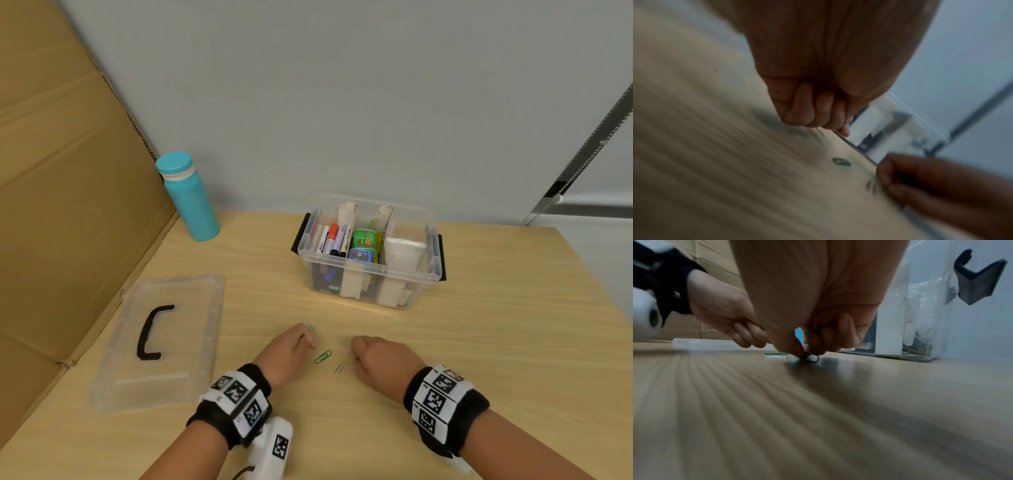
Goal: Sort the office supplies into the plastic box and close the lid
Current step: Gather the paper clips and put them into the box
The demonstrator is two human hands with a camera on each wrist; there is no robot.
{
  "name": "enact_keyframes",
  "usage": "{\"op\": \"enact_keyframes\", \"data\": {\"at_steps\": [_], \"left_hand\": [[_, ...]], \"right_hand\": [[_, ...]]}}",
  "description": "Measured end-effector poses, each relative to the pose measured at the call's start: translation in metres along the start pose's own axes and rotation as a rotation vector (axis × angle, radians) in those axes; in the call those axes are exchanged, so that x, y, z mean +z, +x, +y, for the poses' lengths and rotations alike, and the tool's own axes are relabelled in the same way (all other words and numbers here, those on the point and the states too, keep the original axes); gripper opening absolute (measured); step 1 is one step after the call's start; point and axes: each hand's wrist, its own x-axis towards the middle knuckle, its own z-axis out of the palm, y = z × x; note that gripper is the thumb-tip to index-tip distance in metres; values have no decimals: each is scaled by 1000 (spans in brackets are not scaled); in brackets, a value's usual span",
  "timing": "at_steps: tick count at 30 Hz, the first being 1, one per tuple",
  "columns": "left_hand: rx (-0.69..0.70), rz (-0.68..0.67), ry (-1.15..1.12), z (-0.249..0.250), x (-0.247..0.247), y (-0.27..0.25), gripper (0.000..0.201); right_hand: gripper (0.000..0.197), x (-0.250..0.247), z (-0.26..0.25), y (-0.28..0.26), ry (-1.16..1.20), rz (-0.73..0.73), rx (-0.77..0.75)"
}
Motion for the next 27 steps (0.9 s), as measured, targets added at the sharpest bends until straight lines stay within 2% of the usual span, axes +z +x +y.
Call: {"op": "enact_keyframes", "data": {"at_steps": [2,4,5,7,10,12,13,15,18,21,24,25,27], "left_hand": [[33,6,264,2,5,1,12],[27,12,384,7,10,2,18],[21,10,413,8,12,3,22],[20,15,420,11,15,5,20],[30,10,397,11,14,7,9],[25,6,383,10,14,8,9],[23,9,385,9,15,8,9],[25,23,419,11,17,7,10],[21,35,422,15,19,5,12],[32,33,321,13,16,4,7],[-14,24,63,5,6,4,16],[-72,38,-94,5,2,3,20],[-194,72,-503,5,-6,-1,22]], "right_hand": [[29,1,-2,1,-25,4,21],[25,0,1,0,61,-1,59],[18,-1,3,0,175,0,89],[8,-2,11,1,507,3,151],[17,-8,15,-1,1142,10,285],[20,-10,13,-4,1652,4,304],[21,-9,12,-6,1834,2,285],[24,-6,9,-8,1997,4,253],[28,-2,5,-7,1967,-21,291],[20,-1,3,-4,1712,-7,316],[7,-1,4,-5,1067,81,166],[3,-2,3,-5,858,80,91],[13,-4,1,-5,521,11,-2]]}}
